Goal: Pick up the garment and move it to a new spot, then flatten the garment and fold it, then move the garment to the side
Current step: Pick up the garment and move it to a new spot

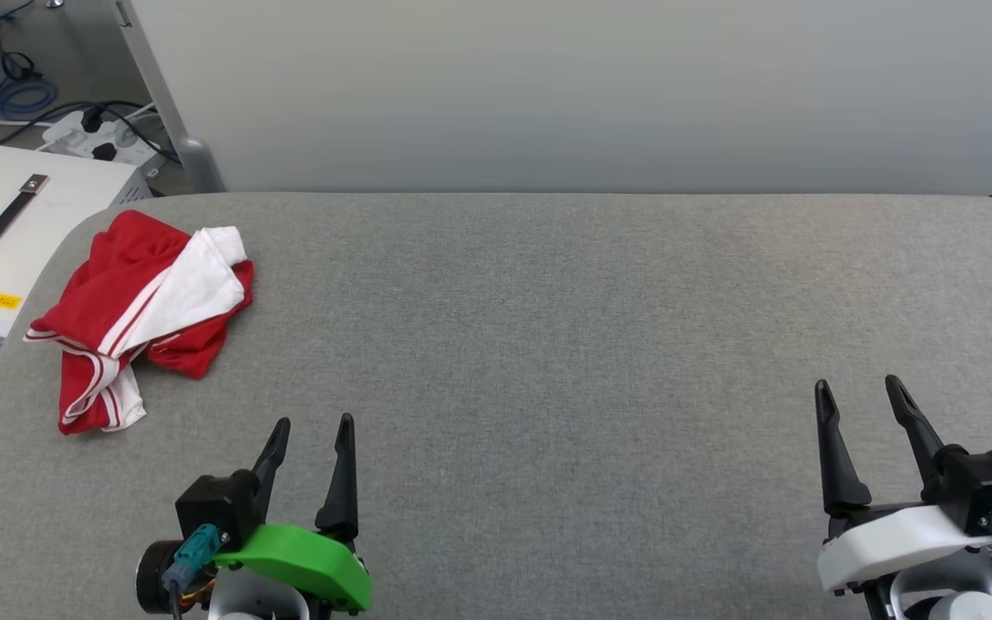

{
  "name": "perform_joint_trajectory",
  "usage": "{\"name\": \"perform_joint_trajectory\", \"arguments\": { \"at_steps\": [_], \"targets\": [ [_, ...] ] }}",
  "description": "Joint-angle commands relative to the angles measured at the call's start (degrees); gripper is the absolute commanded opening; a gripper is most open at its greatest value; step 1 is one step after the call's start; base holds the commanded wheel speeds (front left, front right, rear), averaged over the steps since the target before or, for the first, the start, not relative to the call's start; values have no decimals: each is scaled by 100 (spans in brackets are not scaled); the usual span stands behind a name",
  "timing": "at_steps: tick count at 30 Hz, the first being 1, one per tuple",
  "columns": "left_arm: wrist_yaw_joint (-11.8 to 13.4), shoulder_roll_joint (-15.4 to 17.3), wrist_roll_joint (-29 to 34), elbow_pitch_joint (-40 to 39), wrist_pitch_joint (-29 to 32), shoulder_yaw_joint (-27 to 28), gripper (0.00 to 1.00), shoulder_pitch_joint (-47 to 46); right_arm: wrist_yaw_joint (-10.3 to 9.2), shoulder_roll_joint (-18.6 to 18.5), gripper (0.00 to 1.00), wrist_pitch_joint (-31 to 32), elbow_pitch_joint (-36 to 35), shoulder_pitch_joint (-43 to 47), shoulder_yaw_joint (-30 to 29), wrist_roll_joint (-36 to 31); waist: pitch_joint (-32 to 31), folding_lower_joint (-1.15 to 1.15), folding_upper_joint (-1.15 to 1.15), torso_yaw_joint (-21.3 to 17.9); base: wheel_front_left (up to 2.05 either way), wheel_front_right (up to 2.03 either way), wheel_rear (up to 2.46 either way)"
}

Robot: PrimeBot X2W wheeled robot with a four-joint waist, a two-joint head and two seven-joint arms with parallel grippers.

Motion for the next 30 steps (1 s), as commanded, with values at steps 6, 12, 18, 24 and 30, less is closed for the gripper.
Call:
{"name": "perform_joint_trajectory", "arguments": {
  "at_steps": [6,12,18,24,30],
  "targets": [
    [-41,-23,-159,98,-128,-1,100,-88,-3,-7,100,-123,-44,99,98,59,35,0,0,296,0,0,0],
    [-60,-24,-232,145,-199,38,100,-118,-3,-8,100,-192,-60,101,219,29,71,0,0,672,0,0,0],
    [-94,-26,-326,202,-294,62,100,-127,-4,-8,100,-286,-60,104,310,23,92,0,0,1247,0,0,0],
    [-114,-28,-427,227,-367,40,100,-137,-4,-9,100,-358,-69,111,376,45,98,0,0,1710,0,0,0],
    [-150,-29,-513,272,-439,-9,100,-135,-4,-9,100,-428,-82,115,460,64,103,0,0,2131,0,0,0]
  ]
}}
